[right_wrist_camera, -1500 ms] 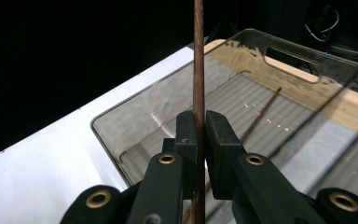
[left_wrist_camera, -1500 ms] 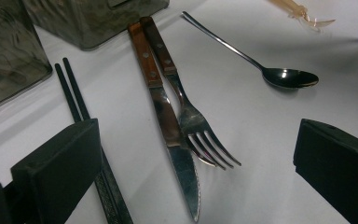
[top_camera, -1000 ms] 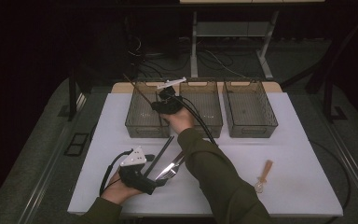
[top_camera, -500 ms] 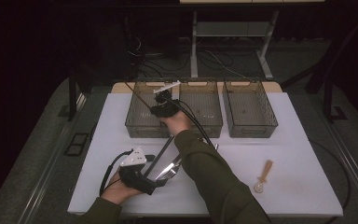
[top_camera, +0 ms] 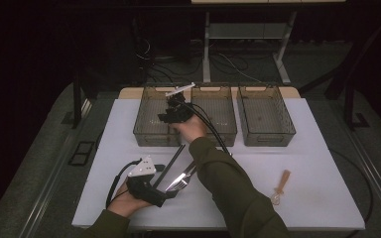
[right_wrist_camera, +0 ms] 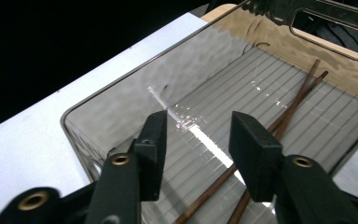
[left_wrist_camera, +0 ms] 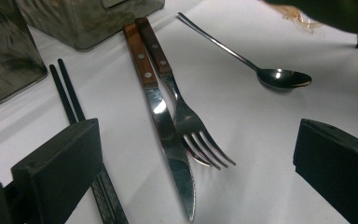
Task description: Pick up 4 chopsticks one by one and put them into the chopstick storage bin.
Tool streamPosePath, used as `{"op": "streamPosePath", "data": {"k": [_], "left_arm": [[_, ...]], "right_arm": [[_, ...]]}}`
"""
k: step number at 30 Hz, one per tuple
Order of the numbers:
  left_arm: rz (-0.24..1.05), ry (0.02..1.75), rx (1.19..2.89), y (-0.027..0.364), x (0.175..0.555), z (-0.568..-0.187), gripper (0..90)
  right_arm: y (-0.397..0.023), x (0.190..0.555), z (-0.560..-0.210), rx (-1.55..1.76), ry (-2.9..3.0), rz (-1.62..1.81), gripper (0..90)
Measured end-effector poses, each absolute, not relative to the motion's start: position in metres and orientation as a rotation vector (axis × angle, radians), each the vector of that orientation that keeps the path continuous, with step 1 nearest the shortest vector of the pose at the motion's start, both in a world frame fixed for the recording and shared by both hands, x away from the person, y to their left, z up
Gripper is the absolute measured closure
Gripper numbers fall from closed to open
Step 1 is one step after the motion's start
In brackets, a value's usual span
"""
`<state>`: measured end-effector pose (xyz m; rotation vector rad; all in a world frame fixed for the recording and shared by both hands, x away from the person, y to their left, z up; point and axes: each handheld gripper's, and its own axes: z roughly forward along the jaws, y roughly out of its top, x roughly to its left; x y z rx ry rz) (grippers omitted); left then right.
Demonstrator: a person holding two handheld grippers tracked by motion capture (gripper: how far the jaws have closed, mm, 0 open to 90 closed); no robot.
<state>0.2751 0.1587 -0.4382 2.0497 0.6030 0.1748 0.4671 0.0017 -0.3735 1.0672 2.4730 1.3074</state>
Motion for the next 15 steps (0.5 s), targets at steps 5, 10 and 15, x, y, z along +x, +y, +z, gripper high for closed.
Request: {"op": "streamPosePath", "data": {"k": [5,10,15], "left_arm": [[0.175,0.606,2.05,0.159,0.275,-0.438,0.5],[0.184,0.601,2.055,0.159,0.275,-0.438,0.5],[0.188,0.607,2.052,0.158,0.275,-0.438,0.5]], "right_arm": [[-0.003,0.463,-0.366,1.038,2.502,1.304,43.2],[-0.014,0.455,-0.358,0.998,2.529,1.325,37.7],[-0.031,0.442,-0.351,0.934,2.498,1.35,31.6]]}}
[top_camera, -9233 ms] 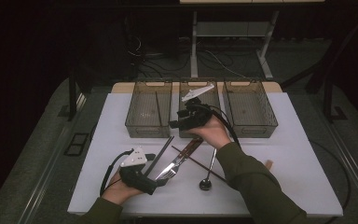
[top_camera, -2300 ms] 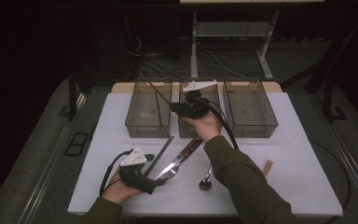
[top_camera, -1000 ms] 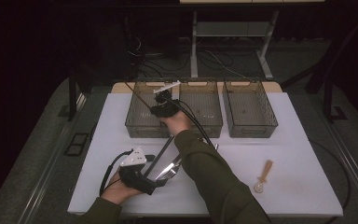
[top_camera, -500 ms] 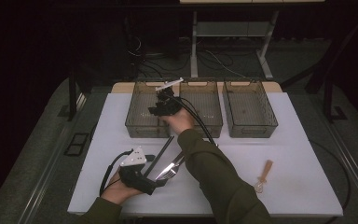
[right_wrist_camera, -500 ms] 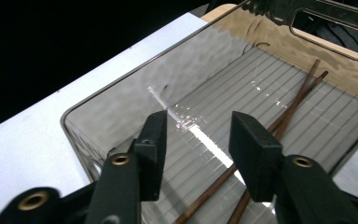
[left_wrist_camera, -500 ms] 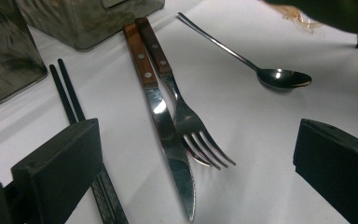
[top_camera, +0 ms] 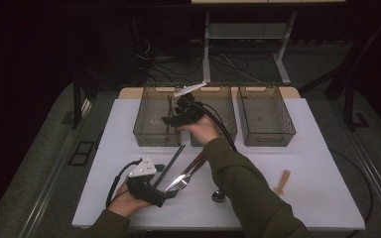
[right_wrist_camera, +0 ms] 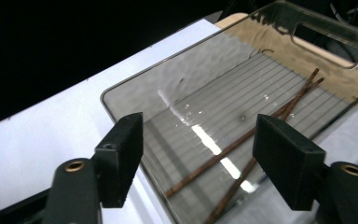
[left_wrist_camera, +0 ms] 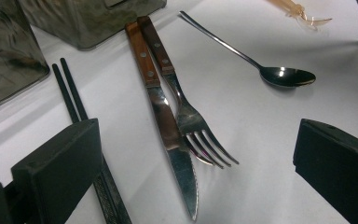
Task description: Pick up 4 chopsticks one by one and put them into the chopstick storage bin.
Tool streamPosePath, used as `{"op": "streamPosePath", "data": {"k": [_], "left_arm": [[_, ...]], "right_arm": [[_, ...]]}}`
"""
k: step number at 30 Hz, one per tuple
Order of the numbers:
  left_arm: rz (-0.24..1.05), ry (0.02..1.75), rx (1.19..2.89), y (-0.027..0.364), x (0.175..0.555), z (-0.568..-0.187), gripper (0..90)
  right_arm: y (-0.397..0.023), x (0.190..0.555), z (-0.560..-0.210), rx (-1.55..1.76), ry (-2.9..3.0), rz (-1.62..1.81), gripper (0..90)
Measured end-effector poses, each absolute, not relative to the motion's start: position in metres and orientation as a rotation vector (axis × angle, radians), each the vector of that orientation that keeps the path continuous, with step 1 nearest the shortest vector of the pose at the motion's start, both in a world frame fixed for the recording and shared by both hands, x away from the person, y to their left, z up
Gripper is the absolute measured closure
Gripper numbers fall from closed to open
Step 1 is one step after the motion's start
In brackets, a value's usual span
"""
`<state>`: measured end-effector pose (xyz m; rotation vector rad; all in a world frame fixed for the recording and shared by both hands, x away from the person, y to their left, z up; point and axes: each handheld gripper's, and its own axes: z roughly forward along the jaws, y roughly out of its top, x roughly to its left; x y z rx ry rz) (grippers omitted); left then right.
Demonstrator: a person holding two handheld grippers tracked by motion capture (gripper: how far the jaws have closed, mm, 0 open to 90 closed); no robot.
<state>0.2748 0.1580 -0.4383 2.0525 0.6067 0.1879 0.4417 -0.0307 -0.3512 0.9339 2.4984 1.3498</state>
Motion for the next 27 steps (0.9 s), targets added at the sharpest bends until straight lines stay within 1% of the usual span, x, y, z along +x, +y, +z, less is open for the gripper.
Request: {"op": "streamPosePath", "data": {"k": [4,7,20,22,24,26,27], "left_arm": [[0.187,0.609,2.057,0.158,0.275,-0.439,0.5],[0.184,0.612,2.058,0.158,0.275,-0.439,0.5],[0.181,0.624,2.055,0.158,0.275,-0.44,0.4],[0.185,0.624,2.061,0.158,0.275,-0.439,0.4],[0.182,0.629,2.057,0.158,0.275,-0.439,0.4],[0.184,0.629,2.057,0.158,0.275,-0.439,0.5],[0.185,0.628,2.059,0.158,0.275,-0.44,0.4]], "right_arm": [[-0.041,0.432,-0.346,0.876,2.529,1.345,18.6],[-0.047,0.424,-0.345,0.854,2.54,1.323,11.8],[-0.097,0.393,-0.349,0.81,2.56,1.423,10.9],[-0.104,0.387,-0.349,0.805,2.548,1.414,8.2],[-0.112,0.382,-0.35,0.797,2.537,1.388,7.9],[-0.12,0.378,-0.352,0.809,2.52,1.383,2.0],[-0.124,0.376,-0.353,0.813,2.524,1.375,2.0]]}}
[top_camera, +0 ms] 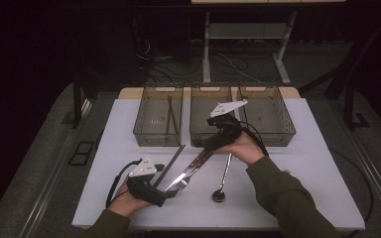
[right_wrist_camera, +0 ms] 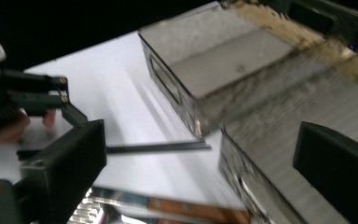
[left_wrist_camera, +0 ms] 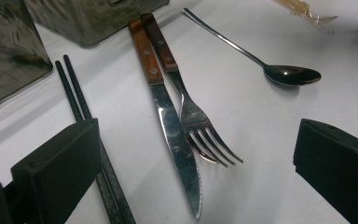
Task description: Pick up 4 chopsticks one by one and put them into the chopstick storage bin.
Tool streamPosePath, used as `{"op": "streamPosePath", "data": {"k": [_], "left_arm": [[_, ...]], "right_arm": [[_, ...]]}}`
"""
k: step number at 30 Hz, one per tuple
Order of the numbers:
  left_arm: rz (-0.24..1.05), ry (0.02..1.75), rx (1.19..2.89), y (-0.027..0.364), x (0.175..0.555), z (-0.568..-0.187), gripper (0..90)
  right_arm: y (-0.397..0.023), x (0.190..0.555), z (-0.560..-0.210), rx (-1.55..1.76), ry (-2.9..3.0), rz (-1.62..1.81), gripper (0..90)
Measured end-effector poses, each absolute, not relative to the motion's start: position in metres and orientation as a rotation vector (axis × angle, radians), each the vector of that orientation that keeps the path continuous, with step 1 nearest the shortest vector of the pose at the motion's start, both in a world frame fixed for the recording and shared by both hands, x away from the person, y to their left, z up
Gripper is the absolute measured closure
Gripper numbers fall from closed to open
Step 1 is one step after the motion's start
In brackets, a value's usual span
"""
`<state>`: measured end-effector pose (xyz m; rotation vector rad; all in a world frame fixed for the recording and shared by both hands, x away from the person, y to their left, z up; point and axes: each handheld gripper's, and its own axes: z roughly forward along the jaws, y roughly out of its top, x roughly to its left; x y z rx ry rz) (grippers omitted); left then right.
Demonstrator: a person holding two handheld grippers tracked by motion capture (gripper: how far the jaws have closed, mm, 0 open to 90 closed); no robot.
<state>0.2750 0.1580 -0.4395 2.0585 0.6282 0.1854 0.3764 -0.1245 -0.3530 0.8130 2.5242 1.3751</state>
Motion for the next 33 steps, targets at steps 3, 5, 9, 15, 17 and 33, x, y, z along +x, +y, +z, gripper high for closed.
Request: {"op": "streamPosePath", "data": {"k": [3,5,9,15,17,33], "left_arm": [[0.189,0.625,2.058,0.157,0.275,-0.44,0.4],[0.193,0.616,2.068,0.158,0.275,-0.439,0.4],[0.193,0.62,2.067,0.158,0.276,-0.439,0.4],[0.193,0.628,2.063,0.158,0.275,-0.439,0.4],[0.196,0.622,2.067,0.158,0.276,-0.44,0.4],[0.205,0.629,2.064,0.158,0.276,-0.438,0.5]], "right_arm": [[-0.138,0.371,-0.356,0.834,2.5,1.381,2.0],[-0.146,0.367,-0.359,0.849,2.49,1.377,2.1],[-0.162,0.356,-0.366,0.857,2.458,1.35,2.1],[-0.184,0.338,-0.377,0.878,2.422,1.373,2.1],[-0.193,0.332,-0.381,0.887,2.405,1.39,2.1],[-0.255,0.28,-0.413,0.968,2.31,1.403,2.1]]}}
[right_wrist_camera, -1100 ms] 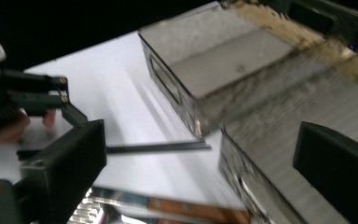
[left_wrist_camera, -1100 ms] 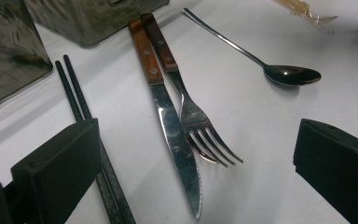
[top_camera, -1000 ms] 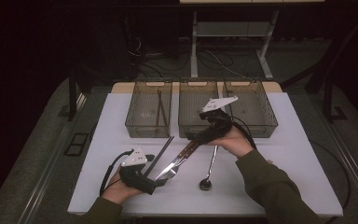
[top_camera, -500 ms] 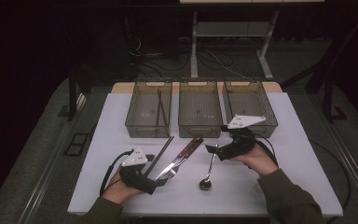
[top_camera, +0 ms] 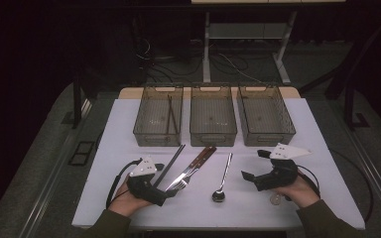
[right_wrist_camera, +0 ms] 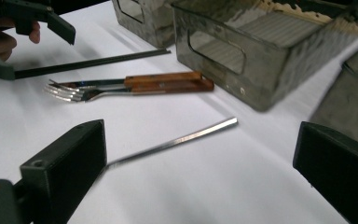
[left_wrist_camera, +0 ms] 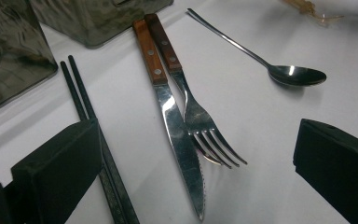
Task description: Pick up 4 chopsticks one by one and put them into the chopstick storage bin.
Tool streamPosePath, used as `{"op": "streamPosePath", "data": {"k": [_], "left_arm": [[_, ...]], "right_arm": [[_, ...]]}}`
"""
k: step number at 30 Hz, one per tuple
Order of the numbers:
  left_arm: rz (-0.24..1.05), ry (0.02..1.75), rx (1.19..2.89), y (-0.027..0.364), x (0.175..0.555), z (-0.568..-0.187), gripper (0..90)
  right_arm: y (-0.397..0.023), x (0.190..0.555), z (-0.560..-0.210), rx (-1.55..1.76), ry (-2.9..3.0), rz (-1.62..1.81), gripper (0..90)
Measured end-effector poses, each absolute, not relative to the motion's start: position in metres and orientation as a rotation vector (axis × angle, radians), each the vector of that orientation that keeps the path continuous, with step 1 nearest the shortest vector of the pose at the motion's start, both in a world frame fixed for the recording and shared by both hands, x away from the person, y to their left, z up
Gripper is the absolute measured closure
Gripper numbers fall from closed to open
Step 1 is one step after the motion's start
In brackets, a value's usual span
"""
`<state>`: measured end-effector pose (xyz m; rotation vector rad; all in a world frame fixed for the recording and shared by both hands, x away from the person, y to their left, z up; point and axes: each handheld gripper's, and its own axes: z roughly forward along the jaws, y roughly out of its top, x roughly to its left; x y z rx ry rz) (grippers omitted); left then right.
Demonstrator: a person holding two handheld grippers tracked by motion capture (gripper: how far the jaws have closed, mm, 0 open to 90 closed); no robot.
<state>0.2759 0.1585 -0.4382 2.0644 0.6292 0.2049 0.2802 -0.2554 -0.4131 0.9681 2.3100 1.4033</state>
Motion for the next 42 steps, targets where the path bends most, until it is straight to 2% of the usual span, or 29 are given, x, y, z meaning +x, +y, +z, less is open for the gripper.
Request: {"op": "streamPosePath", "data": {"k": [10,20,25,27,35,42], "left_arm": [[0.226,0.645,2.074,0.159,0.277,-0.436,0.5],[0.276,0.665,2.096,0.158,0.279,-0.434,3.1],[0.308,0.69,2.089,0.161,0.282,-0.431,15.7],[0.303,0.705,2.082,0.164,0.284,-0.431,18.0],[0.291,0.791,2.083,0.177,0.288,-0.431,47.0],[0.223,0.866,2.103,0.188,0.29,-0.436,66.4]], "right_arm": [[-0.288,0.262,-0.431,1.051,2.267,1.373,2.1],[-0.299,0.253,-0.433,1.071,2.224,1.379,2.2],[-0.298,0.254,-0.435,1.066,2.233,1.365,2.2],[-0.297,0.254,-0.435,1.068,2.234,1.361,2.2],[-0.297,0.254,-0.435,1.067,2.238,1.359,2.2],[-0.297,0.254,-0.435,1.067,2.237,1.356,2.2]]}}
